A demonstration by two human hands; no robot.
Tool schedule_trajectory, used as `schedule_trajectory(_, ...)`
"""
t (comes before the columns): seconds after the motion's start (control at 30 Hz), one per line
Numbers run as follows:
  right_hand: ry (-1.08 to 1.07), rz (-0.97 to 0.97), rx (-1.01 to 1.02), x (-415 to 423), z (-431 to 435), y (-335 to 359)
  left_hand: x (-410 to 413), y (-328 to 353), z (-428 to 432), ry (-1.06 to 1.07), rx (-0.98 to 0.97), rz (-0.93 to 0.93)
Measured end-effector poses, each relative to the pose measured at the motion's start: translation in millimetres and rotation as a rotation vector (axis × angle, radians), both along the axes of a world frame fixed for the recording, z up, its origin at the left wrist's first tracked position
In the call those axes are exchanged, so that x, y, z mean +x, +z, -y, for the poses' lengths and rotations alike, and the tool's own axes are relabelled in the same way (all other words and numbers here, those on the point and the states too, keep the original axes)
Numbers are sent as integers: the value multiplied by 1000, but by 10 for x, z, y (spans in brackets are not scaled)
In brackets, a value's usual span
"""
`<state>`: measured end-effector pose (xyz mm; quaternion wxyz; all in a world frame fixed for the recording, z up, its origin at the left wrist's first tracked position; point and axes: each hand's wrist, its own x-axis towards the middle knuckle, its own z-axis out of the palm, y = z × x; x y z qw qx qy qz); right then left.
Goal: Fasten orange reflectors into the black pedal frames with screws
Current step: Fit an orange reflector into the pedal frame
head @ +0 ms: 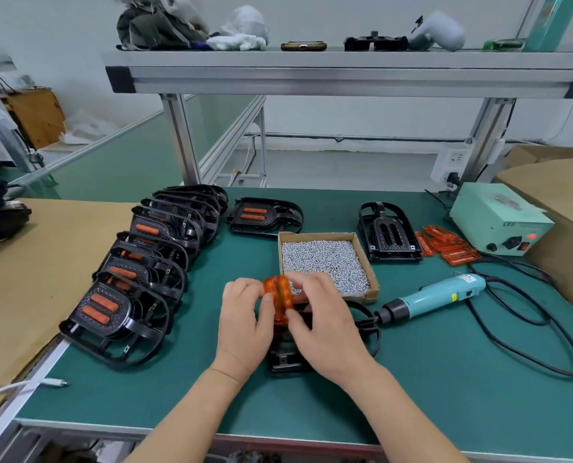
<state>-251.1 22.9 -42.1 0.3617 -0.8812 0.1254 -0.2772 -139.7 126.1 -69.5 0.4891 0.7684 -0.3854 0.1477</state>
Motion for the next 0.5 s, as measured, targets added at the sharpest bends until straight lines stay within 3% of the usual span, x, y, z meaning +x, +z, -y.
schedule_trajectory(0.3, 27, -55, 247, -30, 169, 97, -37, -53, 20, -153, 168, 150)
schedule_trajectory(0.5, -116, 70, 693, -59, 213, 56, -76, 11, -20, -174, 114, 119)
